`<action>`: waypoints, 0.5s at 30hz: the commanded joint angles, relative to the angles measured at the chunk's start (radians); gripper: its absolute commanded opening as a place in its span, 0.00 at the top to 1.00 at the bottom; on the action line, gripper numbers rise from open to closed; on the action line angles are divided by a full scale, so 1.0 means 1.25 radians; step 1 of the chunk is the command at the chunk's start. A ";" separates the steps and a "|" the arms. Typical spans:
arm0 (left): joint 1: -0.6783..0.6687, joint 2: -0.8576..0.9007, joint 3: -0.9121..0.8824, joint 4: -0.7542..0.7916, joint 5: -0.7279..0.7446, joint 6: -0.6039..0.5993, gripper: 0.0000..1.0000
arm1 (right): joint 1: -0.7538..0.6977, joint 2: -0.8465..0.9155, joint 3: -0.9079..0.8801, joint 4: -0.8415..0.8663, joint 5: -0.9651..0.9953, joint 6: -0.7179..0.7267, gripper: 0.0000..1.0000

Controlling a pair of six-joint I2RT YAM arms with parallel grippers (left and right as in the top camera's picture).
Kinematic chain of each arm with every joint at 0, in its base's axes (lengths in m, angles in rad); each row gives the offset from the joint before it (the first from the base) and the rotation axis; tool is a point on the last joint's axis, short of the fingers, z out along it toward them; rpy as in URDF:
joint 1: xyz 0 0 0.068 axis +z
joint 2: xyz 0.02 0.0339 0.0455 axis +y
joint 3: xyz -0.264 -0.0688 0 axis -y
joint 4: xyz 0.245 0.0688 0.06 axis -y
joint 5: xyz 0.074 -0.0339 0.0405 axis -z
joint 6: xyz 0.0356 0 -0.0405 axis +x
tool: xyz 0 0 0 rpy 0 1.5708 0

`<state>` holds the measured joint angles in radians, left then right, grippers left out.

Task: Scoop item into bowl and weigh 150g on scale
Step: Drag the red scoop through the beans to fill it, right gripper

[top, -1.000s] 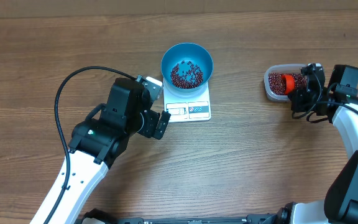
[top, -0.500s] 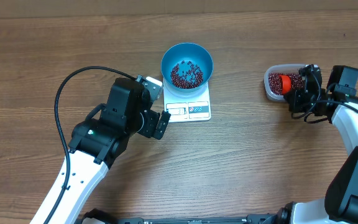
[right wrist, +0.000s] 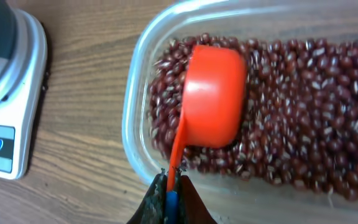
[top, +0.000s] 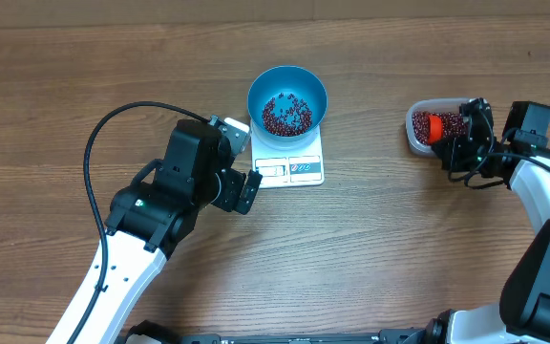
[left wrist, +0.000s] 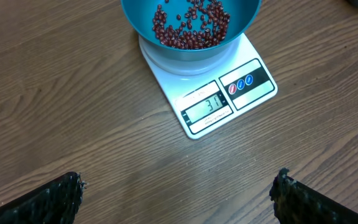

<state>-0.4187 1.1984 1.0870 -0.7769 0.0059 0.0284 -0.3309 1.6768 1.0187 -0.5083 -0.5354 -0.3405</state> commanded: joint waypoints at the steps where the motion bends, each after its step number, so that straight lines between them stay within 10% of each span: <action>1: -0.002 0.005 -0.003 0.002 -0.009 -0.007 0.01 | -0.001 0.029 -0.015 0.016 -0.035 0.025 0.96; 15: -0.002 0.005 -0.003 0.002 -0.009 -0.007 0.00 | -0.052 0.029 -0.015 0.011 -0.076 0.070 0.96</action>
<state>-0.4187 1.1984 1.0870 -0.7769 0.0059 0.0284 -0.3748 1.6943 1.0187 -0.4908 -0.5888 -0.2687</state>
